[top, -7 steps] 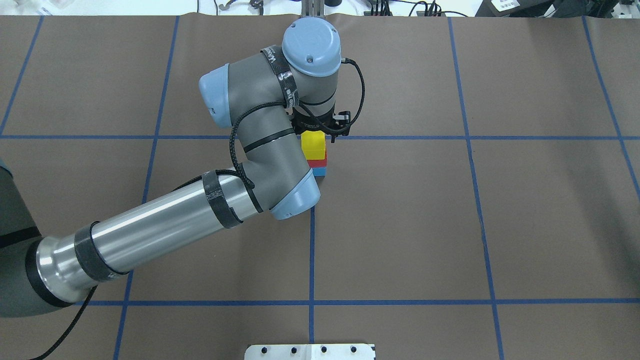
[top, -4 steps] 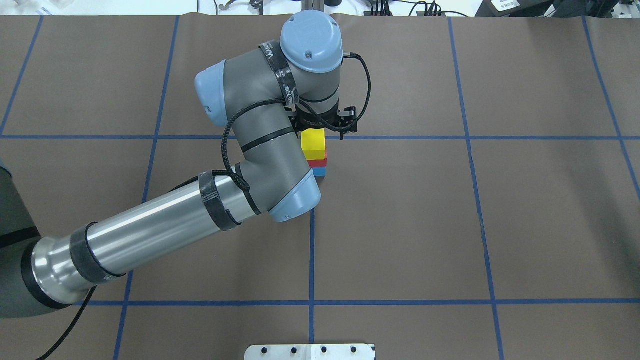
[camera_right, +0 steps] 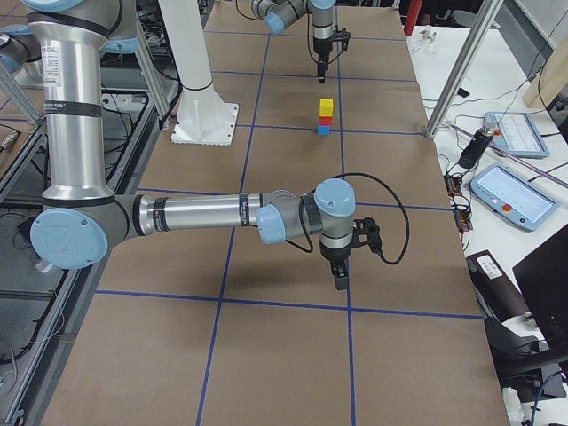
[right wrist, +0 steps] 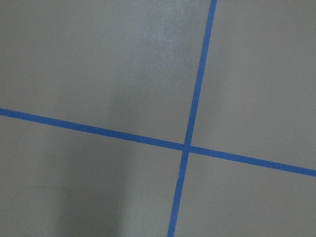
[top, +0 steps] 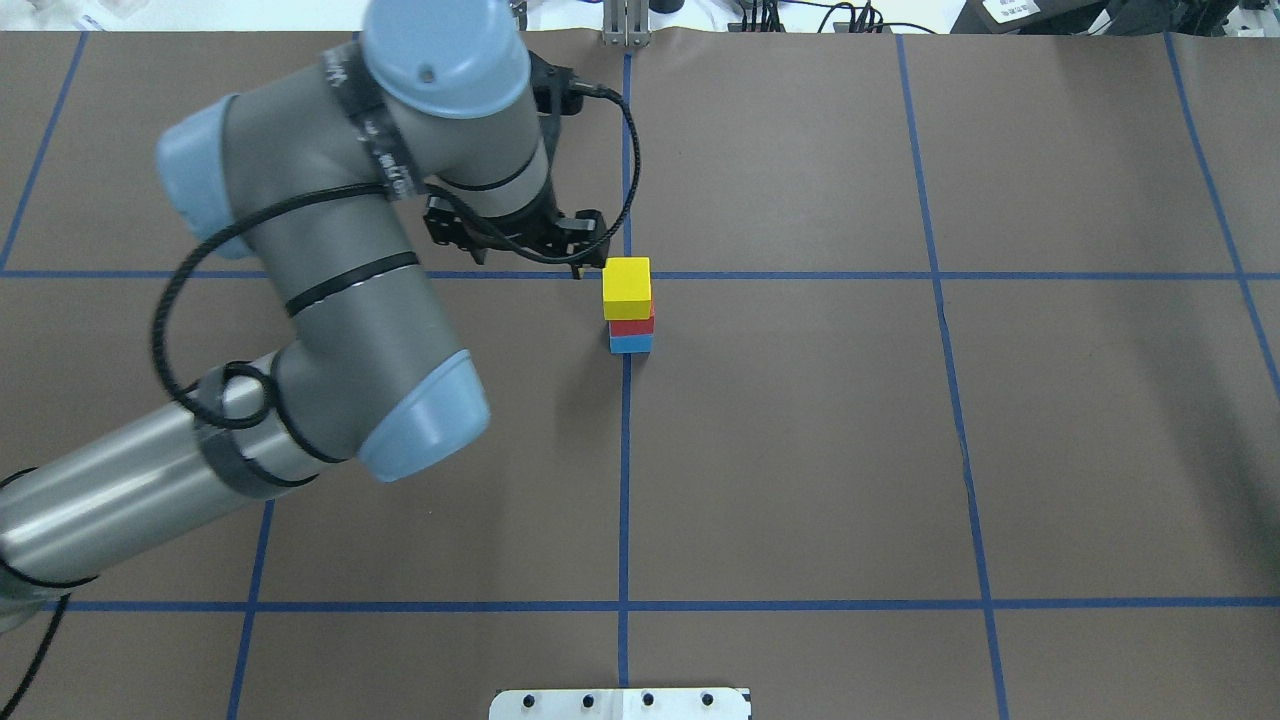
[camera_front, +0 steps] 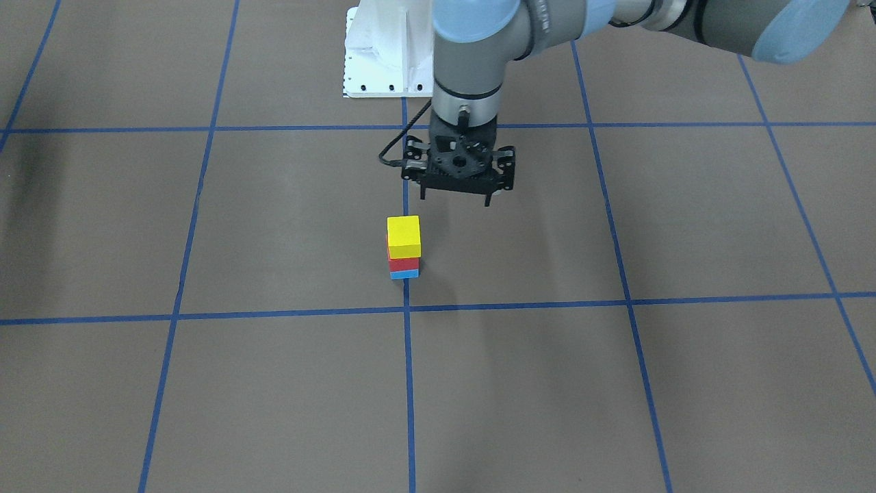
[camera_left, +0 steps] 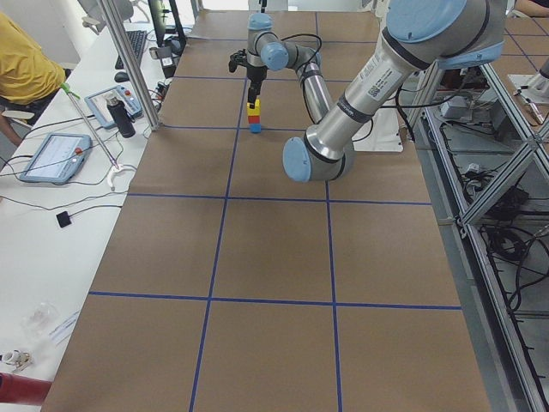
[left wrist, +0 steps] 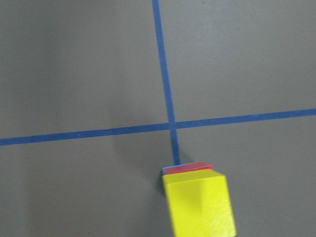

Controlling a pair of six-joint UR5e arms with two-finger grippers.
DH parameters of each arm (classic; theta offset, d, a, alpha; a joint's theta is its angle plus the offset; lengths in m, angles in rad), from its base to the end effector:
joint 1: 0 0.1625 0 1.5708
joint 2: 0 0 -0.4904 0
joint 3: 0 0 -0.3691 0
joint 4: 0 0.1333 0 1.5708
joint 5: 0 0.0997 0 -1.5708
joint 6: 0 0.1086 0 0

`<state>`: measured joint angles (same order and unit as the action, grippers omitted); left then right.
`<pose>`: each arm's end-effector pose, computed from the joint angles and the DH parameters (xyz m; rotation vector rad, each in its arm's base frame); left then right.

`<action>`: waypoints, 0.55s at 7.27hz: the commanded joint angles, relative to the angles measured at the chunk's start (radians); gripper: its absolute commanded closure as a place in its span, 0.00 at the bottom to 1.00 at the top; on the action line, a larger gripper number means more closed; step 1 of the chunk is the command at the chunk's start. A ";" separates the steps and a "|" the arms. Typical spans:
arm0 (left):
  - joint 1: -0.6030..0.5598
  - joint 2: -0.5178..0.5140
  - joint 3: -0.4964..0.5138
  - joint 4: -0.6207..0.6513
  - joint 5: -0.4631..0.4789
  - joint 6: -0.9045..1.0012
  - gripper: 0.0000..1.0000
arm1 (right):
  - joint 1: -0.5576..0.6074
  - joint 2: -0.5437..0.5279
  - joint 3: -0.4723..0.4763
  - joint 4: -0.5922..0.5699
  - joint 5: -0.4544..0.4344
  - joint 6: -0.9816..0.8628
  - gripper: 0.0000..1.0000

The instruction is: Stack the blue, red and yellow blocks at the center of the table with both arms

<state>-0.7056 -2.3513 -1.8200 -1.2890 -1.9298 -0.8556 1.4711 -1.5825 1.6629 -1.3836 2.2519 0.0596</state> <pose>0.4540 -0.5117 0.2013 0.2231 0.7839 0.1433 0.0168 -0.4847 0.6782 0.2025 -0.6955 -0.1295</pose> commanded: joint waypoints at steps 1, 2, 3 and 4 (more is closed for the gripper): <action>-0.183 0.288 -0.206 0.024 -0.120 0.328 0.00 | 0.000 -0.001 -0.008 0.000 0.000 -0.006 0.01; -0.310 0.400 -0.216 0.016 -0.189 0.545 0.00 | 0.000 -0.002 -0.006 0.000 0.000 -0.007 0.01; -0.447 0.482 -0.205 0.017 -0.251 0.725 0.00 | 0.000 -0.005 -0.005 0.000 0.000 -0.006 0.01; -0.562 0.565 -0.197 0.013 -0.312 0.798 0.00 | 0.000 -0.008 -0.005 0.000 0.000 -0.007 0.01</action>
<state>-1.1121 -1.8979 -2.0217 -1.2725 -2.1618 -0.2086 1.4711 -1.5871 1.6576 -1.3837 2.2519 0.0531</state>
